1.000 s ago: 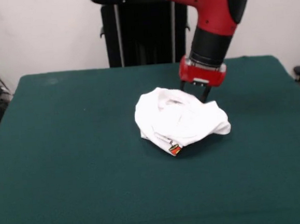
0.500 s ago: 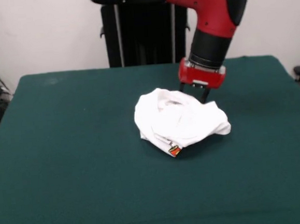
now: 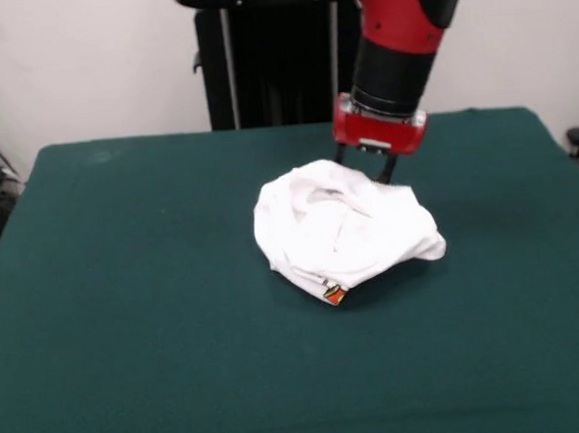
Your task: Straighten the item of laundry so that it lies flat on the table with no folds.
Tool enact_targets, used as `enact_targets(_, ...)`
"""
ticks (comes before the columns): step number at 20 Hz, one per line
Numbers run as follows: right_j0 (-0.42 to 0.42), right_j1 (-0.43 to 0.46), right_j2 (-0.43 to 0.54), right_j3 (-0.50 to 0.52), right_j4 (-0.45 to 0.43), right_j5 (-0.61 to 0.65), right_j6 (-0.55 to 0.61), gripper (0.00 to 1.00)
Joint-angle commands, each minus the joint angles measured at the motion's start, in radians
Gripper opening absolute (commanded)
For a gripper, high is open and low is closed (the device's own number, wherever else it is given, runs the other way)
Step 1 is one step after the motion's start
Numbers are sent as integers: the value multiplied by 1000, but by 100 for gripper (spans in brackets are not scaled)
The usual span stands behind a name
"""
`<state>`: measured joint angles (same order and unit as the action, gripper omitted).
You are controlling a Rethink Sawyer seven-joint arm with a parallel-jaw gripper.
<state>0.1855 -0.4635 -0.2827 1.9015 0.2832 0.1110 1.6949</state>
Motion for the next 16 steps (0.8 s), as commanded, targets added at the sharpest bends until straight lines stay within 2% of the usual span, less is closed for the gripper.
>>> enact_targets(1, -19, -46, 130, -68, 7, 146, 139, 100)
enact_targets(10, -47, -96, 164, -81, 3, 250, 121, 100)
enact_targets(16, -57, -98, 182, -100, 5, 270, 126, 100)
